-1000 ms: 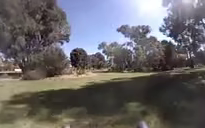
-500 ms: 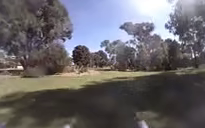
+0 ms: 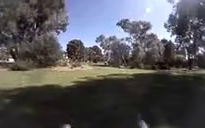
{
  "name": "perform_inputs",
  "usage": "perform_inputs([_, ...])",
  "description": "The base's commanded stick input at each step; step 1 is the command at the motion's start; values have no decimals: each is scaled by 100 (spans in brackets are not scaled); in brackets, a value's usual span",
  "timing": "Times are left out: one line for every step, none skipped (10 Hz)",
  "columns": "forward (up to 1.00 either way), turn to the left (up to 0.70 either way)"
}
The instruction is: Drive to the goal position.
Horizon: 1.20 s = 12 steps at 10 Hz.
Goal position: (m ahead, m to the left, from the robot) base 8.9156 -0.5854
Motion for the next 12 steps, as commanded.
perform_inputs([100,0])
perform_inputs([100,0])
perform_inputs([100,0])
perform_inputs([100,0])
perform_inputs([100,0])
perform_inputs([100,0])
perform_inputs([100,0])
perform_inputs([100,0])
perform_inputs([100,0])
perform_inputs([100,0])
perform_inputs([100,0])
perform_inputs([100,0])
